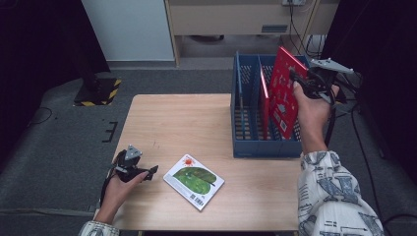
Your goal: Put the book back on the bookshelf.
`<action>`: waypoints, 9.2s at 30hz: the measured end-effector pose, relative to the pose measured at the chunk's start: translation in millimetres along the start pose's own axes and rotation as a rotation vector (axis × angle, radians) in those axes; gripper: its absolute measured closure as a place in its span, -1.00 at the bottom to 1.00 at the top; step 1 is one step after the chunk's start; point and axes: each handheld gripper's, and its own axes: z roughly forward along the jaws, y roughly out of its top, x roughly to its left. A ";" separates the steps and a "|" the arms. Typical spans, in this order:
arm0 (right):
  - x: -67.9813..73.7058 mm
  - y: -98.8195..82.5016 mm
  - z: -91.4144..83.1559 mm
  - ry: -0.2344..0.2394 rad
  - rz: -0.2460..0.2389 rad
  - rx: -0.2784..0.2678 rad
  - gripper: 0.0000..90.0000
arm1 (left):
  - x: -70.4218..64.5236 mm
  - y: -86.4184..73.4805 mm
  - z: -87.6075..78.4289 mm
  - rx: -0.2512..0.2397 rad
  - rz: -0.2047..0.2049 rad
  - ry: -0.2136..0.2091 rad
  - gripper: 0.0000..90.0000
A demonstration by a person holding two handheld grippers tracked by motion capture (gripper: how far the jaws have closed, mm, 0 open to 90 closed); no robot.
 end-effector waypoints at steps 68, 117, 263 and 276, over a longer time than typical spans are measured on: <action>8.7 -41.5 53.4 -0.087 0.005 -0.023 0.77 | -0.6 1.0 1.3 0.002 0.015 -0.001 -0.94; 7.5 -72.6 39.8 -0.068 -0.010 0.126 0.69 | -4.2 2.6 1.1 0.004 0.030 0.005 -0.94; 18.3 -73.8 -11.0 0.037 -0.054 0.048 0.52 | -7.9 4.2 2.2 0.007 0.039 0.003 -0.92; 21.6 -86.8 -14.8 0.062 -0.051 0.060 0.47 | -7.9 4.2 2.4 0.006 0.040 0.003 -0.92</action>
